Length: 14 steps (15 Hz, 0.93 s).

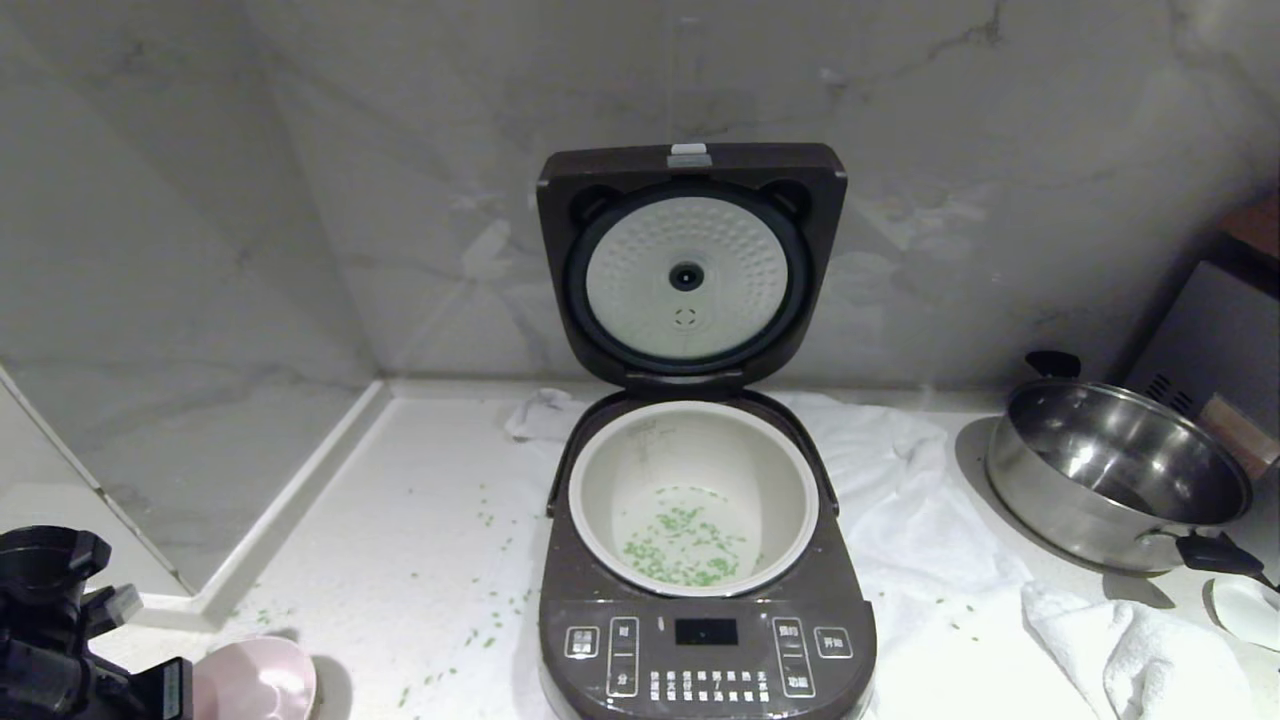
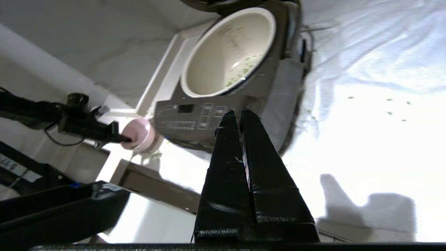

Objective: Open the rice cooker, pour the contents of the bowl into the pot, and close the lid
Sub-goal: Place the bowl on the table

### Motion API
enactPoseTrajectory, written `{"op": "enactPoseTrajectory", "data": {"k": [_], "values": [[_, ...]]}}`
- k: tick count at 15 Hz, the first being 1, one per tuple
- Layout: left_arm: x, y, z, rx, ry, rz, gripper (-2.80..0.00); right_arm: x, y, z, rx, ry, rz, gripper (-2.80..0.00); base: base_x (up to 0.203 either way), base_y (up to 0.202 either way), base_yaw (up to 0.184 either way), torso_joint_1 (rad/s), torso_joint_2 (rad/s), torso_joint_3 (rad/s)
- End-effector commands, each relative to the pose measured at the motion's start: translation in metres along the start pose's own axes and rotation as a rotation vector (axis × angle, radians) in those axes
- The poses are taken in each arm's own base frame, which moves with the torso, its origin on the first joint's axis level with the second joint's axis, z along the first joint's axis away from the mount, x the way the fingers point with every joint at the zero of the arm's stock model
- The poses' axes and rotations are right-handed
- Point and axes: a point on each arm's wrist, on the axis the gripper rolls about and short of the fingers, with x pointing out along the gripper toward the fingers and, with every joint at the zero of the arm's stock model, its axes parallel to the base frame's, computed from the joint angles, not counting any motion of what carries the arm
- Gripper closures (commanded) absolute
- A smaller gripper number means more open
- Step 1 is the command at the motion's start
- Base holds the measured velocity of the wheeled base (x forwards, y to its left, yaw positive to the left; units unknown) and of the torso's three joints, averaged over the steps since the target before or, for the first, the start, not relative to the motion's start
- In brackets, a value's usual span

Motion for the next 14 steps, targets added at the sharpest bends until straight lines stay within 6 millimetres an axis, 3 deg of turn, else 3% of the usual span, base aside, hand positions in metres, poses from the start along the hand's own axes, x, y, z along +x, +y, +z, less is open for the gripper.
{"op": "enactPoseTrajectory", "data": {"k": [1, 7, 8, 11, 14], "values": [[0.019, 0.008, 0.001, -0.031, 0.053, 0.016, 0.0, -0.009, -0.002, -0.008, -0.002, -0.019, 0.007, 0.0, 0.0, 0.0, 0.0, 0.0, 0.0, 0.0], [0.029, 0.013, 0.021, -0.056, -0.006, 0.026, 0.0, -0.012, -0.005, -0.014, -0.004, -0.031, 0.003, 0.0, 0.0, 0.0, 0.0, 0.0, 0.0, 0.0], [0.027, 0.014, 0.024, -0.057, -0.022, 0.026, -2.8, -0.013, -0.006, -0.015, -0.005, -0.038, 0.005, 0.0, 0.0, 0.0, 0.0, 0.0, 0.0, 0.0], [0.02, 0.015, 0.03, -0.063, -0.067, 0.024, -2.8, -0.018, -0.007, -0.019, -0.01, -0.061, 0.005, 0.0, 0.0, 0.0, 0.0, 0.0, 0.0, 0.0], [-0.002, 0.014, 0.029, -0.059, -0.15, 0.002, -2.8, -0.024, -0.009, -0.025, -0.045, -0.053, -0.004, 0.0, 0.0, 0.0, 0.0, 0.0, 0.0, 0.0]]}}
